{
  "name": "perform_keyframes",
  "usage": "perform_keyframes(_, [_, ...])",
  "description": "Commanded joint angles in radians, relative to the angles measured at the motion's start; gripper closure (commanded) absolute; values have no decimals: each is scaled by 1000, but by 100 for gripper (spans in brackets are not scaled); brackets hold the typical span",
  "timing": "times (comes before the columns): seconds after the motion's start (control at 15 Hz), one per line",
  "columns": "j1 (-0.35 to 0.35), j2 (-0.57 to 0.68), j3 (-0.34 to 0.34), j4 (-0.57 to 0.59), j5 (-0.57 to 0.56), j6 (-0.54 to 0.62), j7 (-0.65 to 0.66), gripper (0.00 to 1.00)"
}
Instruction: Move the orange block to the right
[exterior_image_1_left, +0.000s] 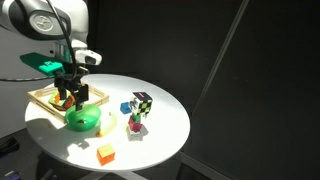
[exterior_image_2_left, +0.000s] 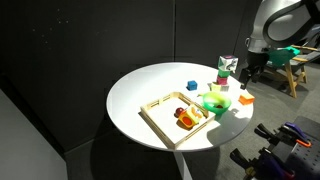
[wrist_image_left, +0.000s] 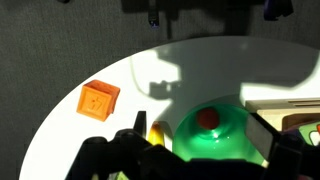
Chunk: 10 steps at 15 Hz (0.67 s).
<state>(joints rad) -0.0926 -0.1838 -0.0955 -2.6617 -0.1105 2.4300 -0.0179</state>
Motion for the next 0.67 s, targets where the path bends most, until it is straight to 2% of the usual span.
perform_keyframes(0.0, [13,-82,21,-28,13,-43,-1,0])
perform_keyframes(0.6, [61,-220,60,-76,38,-130,-1,0])
